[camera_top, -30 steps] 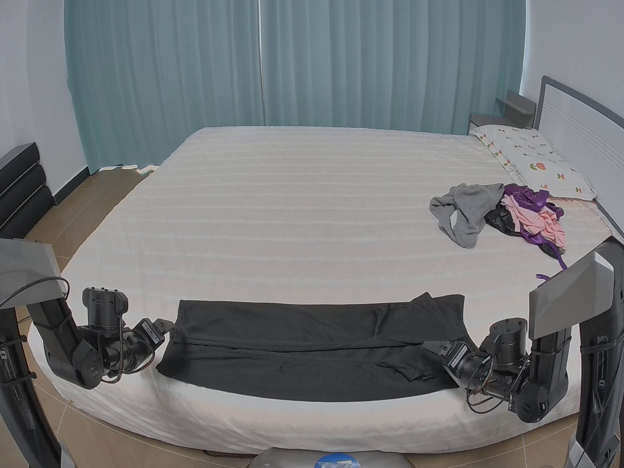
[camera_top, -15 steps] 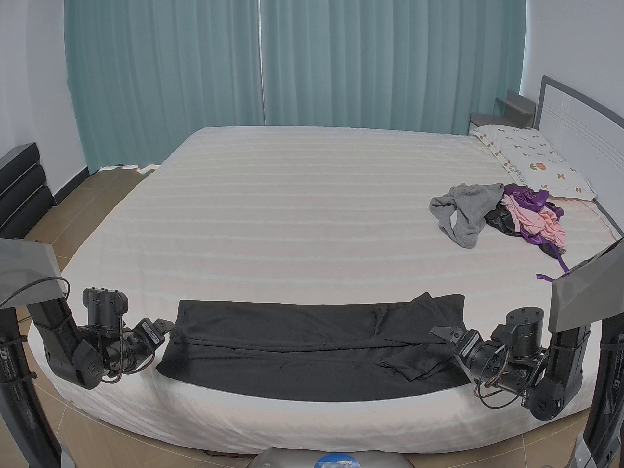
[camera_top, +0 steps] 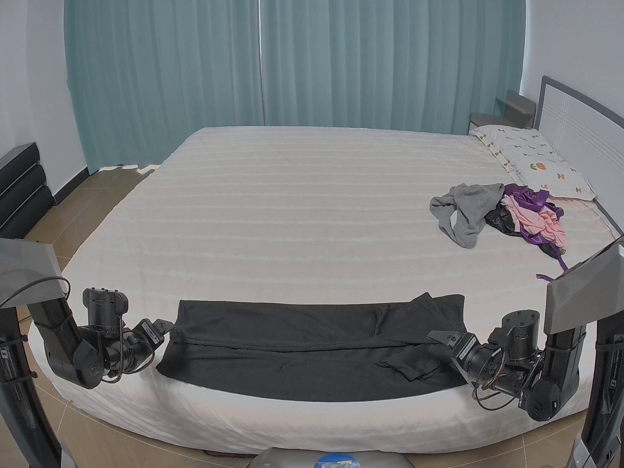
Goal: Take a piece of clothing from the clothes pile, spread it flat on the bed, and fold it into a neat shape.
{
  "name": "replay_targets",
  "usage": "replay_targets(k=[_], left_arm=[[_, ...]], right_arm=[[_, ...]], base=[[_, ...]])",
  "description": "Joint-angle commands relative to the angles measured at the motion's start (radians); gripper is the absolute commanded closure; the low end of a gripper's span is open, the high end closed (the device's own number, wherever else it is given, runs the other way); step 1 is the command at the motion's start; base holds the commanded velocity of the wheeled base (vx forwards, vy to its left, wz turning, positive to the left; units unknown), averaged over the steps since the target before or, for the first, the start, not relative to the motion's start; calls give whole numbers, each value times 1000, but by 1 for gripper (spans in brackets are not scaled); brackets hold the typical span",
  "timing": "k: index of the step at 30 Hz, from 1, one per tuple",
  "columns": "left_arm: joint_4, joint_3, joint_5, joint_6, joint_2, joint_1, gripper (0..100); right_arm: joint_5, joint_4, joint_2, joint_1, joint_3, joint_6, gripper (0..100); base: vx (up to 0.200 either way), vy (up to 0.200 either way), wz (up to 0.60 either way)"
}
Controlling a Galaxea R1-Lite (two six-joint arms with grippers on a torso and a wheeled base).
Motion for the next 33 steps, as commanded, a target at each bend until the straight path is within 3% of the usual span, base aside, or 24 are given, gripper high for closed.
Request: replay_targets(k=[1, 11, 12, 33], left_arm=[[1, 0, 0, 0, 2, 3, 0], [-1, 0, 0, 1, 0, 3, 0], [-1, -2, 0, 1, 2, 3, 0], [-1, -5, 0, 1, 0, 5, 0]], right_arm=[[2, -13, 52, -5, -8, -2, 0], [-4, -13, 90, -8, -52, -2, 0], [-4, -13, 92, -8, -54, -2, 100], [13, -2, -39, 6, 26, 3, 100]], base=[[0, 0, 0], [0, 0, 0], [0, 0, 0], [0, 0, 0]])
